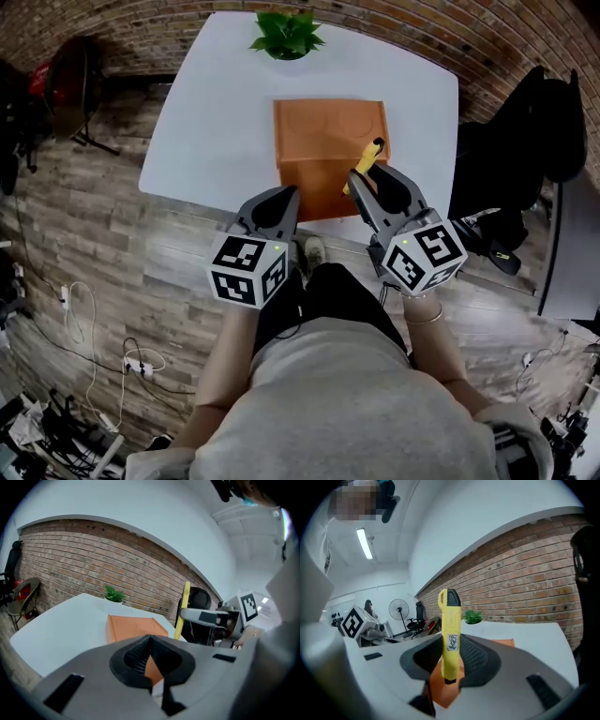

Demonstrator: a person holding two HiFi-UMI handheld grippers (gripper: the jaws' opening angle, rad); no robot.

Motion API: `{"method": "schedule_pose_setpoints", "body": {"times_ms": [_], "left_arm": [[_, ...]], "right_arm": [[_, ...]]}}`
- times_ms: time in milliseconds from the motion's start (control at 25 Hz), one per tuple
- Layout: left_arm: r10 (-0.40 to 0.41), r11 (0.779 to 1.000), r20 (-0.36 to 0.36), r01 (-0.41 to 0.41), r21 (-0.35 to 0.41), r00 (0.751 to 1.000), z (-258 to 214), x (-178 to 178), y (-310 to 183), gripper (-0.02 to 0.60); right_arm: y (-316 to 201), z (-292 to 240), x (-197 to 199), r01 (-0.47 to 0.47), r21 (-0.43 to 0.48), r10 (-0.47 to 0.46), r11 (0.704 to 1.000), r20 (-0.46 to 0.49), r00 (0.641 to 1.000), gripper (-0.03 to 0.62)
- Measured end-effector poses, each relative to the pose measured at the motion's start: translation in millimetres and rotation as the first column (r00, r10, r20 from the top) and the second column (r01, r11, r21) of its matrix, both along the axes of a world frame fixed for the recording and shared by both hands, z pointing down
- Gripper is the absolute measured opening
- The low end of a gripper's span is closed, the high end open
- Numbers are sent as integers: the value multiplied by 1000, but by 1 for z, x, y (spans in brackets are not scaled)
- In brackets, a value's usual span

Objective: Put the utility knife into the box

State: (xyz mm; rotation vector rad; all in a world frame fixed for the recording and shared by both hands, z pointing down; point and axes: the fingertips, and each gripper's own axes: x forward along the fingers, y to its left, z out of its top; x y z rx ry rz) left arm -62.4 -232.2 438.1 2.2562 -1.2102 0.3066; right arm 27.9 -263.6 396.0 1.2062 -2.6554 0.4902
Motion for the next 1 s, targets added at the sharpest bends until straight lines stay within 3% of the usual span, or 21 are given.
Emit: {"method": "schedule_pose_setpoints", "body": {"times_ms": [320,480,720,1000], "left_arm": [[-87,994,-21,86,-75,996,28,-6,7,6],[-122,988,-28,119,-100,992,39,-13,11,6],[-169,978,-48,161,-133,984,56,-25,11,6],[-197,972,-113,180,-151,974,64,-33,15,6]], "right_arm": [[-4,49,-2,155,-91,-165,984,-112,980,112],[-3,71,-13,226,-118,-245,967,-189,951,112],[0,98,-38,384,-131,-406,914,-349,845,112],[3,141,-50,487,-272,-555,830,-497,667,112]]}}
